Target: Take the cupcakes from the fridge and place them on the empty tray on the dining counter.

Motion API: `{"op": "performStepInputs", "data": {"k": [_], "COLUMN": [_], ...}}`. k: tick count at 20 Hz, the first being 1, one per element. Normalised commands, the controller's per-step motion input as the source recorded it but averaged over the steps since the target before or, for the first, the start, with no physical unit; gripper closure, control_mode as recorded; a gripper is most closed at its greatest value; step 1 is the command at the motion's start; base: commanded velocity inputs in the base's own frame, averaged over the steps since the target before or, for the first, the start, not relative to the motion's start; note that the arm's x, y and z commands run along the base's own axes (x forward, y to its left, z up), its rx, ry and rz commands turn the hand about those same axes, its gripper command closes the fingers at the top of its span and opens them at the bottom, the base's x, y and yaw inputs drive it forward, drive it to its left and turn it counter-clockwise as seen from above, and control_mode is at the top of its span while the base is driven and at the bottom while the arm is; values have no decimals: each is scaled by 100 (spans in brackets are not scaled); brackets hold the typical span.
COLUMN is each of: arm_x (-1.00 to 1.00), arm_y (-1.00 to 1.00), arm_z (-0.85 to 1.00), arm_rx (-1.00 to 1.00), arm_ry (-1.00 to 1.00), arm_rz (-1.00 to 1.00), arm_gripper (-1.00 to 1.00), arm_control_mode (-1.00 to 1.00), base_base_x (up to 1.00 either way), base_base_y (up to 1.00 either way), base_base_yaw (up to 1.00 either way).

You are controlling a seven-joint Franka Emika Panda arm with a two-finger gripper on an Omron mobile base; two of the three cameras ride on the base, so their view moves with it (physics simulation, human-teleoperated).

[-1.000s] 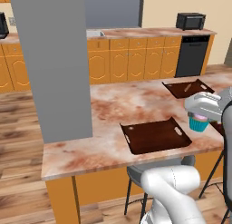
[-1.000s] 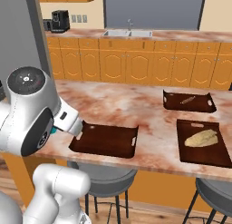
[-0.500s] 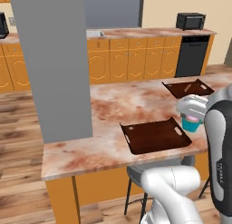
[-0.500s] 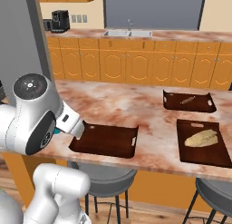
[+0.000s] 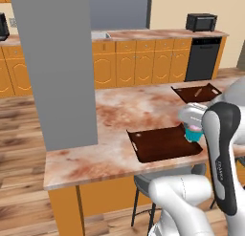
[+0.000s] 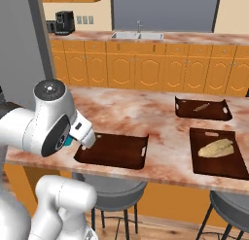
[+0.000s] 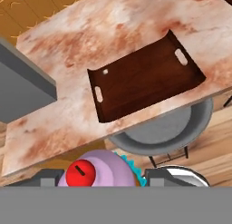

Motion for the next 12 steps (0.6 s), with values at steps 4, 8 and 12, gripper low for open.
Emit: {"op": "performStepInputs", "data": {"k": [4,8,12], "arm_x": [23,30,28], "arm_y": [0,0,0], "arm_z": [-27,-41,-31], "arm_rx": [0,0,0], "arm_ry": [1,0,-5], "arm_rz": [0,0,0], "arm_gripper": [100,100,100], "arm_control_mode": [-100,-100,-100], "base_base_x": [0,0,0], "base_base_y": [0,0,0], "base_base_yaw": [0,0,0]}}
